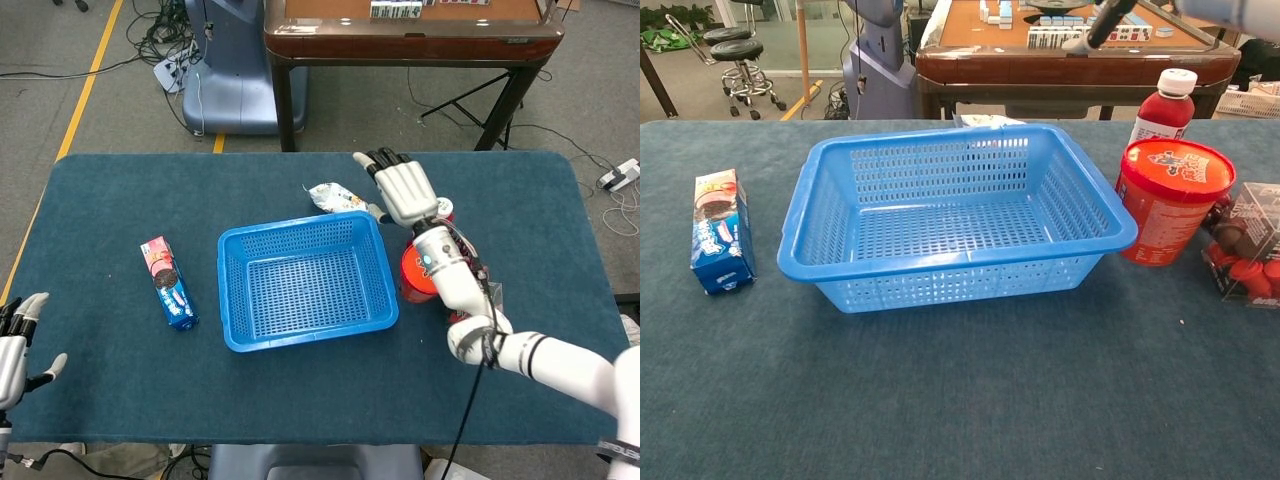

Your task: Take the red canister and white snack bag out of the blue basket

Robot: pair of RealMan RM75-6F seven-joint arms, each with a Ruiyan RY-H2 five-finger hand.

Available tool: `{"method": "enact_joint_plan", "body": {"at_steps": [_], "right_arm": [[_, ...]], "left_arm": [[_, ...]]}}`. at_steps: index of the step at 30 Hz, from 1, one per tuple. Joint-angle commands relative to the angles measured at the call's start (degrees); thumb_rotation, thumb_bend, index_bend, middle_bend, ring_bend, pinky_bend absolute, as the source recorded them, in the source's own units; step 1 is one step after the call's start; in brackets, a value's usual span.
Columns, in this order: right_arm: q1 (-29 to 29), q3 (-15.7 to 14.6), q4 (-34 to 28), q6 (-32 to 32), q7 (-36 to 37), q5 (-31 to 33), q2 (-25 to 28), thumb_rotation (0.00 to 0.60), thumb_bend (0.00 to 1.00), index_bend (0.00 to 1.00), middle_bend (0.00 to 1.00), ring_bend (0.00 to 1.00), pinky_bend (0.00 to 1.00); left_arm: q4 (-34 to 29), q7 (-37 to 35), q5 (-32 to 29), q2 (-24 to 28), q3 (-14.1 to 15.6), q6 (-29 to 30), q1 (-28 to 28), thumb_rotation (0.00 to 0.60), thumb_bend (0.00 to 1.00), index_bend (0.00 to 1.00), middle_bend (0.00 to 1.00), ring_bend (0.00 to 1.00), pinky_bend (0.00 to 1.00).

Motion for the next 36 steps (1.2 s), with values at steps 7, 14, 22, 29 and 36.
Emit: {"method": "enact_joint_plan", "body": {"at_steps": [7, 14, 22, 29, 36], "right_arm": [[-18.14, -7.79, -21.17, 16.88, 3.52, -10.48, 17.28, 0.6, 0.27, 0.16, 0.21, 0.15, 0.28], [-29.1, -13.82, -24.2, 26.85, 8.57, -19.7, 21.28, 0.6, 0.27, 0.18, 0.22, 0.15, 0.28], [-39.8, -19.43, -21.56, 34.99, 14.12, -25.8, 19.52, 0.6, 0.27, 0.18, 0.23, 0.15, 0.28], [-45.53, -21.51, -19.27, 38.04, 16.94, -27.72, 17.36, 0.6, 0.27, 0.18, 0.25, 0.15, 0.28], [-47.94, -22.24, -18.98, 37.28, 19.14, -29.03, 17.39, 0.6, 0.27, 0.18, 0.25, 0.15, 0.28]], "left_arm": [[-0.9, 0.96, 0.28, 0.13, -0.57, -0.45, -0.97, 0.6, 0.27, 0.09, 0.11, 0.06, 0.07], [-1.56, 1.41, 0.57, 0.16, -0.7, -0.57, -1.43, 0.6, 0.27, 0.09, 0.11, 0.07, 0.07], [-2.55, 2.05, 0.76, 0.52, -0.47, -0.41, -1.42, 0.6, 0.27, 0.09, 0.11, 0.06, 0.07], [-2.92, 2.2, 1.09, 0.71, 0.01, -0.2, -1.17, 0.6, 0.27, 0.09, 0.11, 0.06, 0.07], [-2.76, 1.84, 1.55, 0.49, 0.29, 0.22, -0.92, 0.6, 0.27, 0.09, 0.11, 0.06, 0.07]]}}
